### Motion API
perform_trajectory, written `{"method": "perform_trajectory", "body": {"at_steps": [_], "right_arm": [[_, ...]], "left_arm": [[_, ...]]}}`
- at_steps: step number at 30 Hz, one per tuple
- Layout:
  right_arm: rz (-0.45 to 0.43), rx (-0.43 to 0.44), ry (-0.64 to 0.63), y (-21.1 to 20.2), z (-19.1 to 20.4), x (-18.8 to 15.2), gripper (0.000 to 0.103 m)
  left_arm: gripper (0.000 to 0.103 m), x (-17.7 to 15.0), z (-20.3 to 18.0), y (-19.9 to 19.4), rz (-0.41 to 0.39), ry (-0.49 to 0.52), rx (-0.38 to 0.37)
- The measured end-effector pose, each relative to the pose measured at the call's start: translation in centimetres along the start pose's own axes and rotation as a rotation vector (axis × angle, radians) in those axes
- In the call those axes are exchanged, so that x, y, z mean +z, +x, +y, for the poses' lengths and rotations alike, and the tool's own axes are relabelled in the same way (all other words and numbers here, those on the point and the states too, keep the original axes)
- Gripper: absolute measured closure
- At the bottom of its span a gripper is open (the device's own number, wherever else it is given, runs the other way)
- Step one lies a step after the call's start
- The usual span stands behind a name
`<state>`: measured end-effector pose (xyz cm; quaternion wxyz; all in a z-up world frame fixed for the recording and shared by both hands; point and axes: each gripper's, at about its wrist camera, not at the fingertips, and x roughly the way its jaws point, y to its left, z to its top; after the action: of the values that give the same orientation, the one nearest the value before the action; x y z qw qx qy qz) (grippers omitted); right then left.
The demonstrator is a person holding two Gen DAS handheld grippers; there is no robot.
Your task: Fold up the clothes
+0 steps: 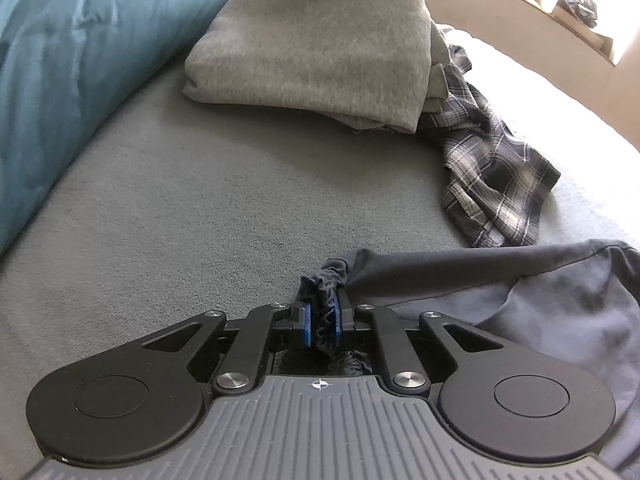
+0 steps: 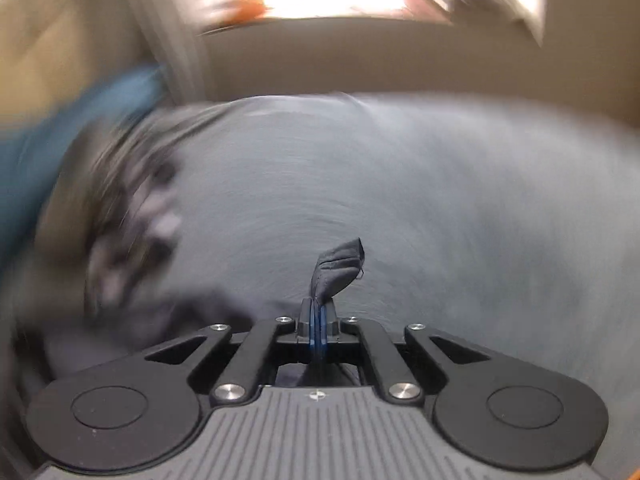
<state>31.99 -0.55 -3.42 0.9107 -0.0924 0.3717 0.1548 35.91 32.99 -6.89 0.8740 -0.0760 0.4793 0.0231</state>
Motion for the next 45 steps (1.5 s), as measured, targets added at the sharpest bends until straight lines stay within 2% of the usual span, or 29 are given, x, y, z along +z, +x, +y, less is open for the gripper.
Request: {"method": "perform_trajectory", "body": {"at_steps": [1, 2, 3, 5, 6, 9, 13, 15, 17, 19, 22, 25, 26, 27, 29, 35, 40, 45], "right_arm": [[-0.020, -0.021, -0.162, -0.8, 2.7, -0.8, 0.084], [-0.051, -0.041, -0.324, -1.7, 5.2, -2.0, 0.063], [-0.092, -0.057, -0.474, -2.6, 7.5, -3.5, 0.049], [-0.156, -0.055, -0.677, -4.4, 10.2, -5.9, 0.044], [-0.164, -0.028, -0.718, -5.2, 10.9, -6.6, 0.044], [-0.138, 0.064, -0.620, -6.8, 10.4, -6.2, 0.044], [-0.048, 0.123, -0.342, -6.2, 6.0, -3.8, 0.044], [-0.020, 0.140, -0.293, -5.8, 4.2, -3.3, 0.044], [-0.010, 0.159, -0.338, -5.3, 4.0, -3.5, 0.044], [0.012, 0.176, -0.426, -4.4, 5.5, -4.0, 0.044], [0.037, 0.151, -0.544, -2.8, 7.6, -5.4, 0.045], [0.071, 0.105, -0.586, -0.4, 8.5, -6.4, 0.057], [0.077, 0.090, -0.576, 0.0, 8.3, -6.5, 0.065], [0.080, 0.082, -0.545, 0.4, 7.8, -6.4, 0.081], [0.079, 0.078, -0.445, 0.7, 6.3, -5.7, 0.101], [-0.018, 0.016, -0.088, 0.7, -1.2, -2.8, 0.103], [-0.002, -0.038, 0.169, 4.6, -7.9, -2.3, 0.103], [0.060, -0.056, 0.391, 8.1, -12.4, -3.5, 0.103]], "left_arm": [[0.093, 0.0, 0.0, 0.0, 0.000, 0.003, 0.003], [0.092, 0.0, -0.1, 0.0, 0.000, 0.006, 0.006], [0.092, 0.0, -0.1, 0.0, -0.001, 0.009, 0.009], [0.092, 0.0, -0.2, 0.1, -0.001, 0.015, 0.016], [0.092, 0.0, -0.3, 0.1, -0.002, 0.017, 0.019], [0.092, -0.1, -0.5, 0.2, -0.003, 0.024, 0.029], [0.091, -0.1, -0.6, 0.1, -0.005, 0.027, 0.031], [0.091, -0.1, -0.6, 0.1, -0.006, 0.030, 0.032], [0.091, -0.1, -0.7, 0.2, -0.007, 0.032, 0.036], [0.091, -0.1, -0.8, 0.2, -0.008, 0.035, 0.040], [0.091, -0.2, -0.9, 0.2, -0.008, 0.034, 0.047], [0.091, -0.1, -1.0, 0.3, -0.008, 0.036, 0.050], [0.091, -0.1, -1.0, 0.3, -0.008, 0.037, 0.051], [0.091, -0.2, -1.0, 0.3, -0.009, 0.038, 0.051], [0.091, -0.2, -1.0, 0.3, -0.011, 0.040, 0.051], [0.091, -0.3, -1.3, 0.5, -0.018, 0.040, 0.065], [0.090, -0.5, -1.5, 0.5, -0.026, 0.052, 0.075], [0.090, -0.6, -1.6, 0.5, -0.031, 0.080, 0.081]]}}
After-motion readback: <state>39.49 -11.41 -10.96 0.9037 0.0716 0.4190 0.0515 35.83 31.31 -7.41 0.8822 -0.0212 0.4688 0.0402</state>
